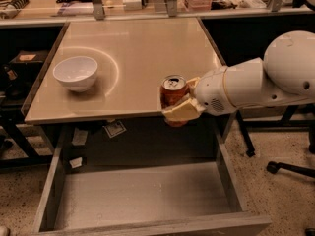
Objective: Place coke can into top drawer
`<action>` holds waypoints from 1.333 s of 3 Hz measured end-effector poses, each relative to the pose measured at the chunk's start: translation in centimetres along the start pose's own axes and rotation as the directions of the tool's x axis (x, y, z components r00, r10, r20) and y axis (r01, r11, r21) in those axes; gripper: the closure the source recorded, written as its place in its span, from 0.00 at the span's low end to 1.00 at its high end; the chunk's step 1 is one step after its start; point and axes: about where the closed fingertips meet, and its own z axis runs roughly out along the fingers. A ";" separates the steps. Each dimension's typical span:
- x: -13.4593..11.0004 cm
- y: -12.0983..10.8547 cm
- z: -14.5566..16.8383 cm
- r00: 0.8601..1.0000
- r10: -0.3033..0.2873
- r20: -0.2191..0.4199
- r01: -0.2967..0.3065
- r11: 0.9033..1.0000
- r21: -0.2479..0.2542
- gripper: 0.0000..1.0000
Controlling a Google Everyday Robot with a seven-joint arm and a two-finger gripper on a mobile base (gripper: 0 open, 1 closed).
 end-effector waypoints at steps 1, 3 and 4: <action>2.4 1.6 0.4 0.999 0.040 0.002 -0.040 0.999 0.009 1.00; 10.9 7.4 3.3 0.984 0.178 0.021 -0.179 0.983 0.030 1.00; 10.9 7.4 3.3 0.984 0.178 0.021 -0.179 0.983 0.030 1.00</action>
Offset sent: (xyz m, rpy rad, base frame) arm -0.0793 -0.0201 -0.1094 0.0574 0.1015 -0.1383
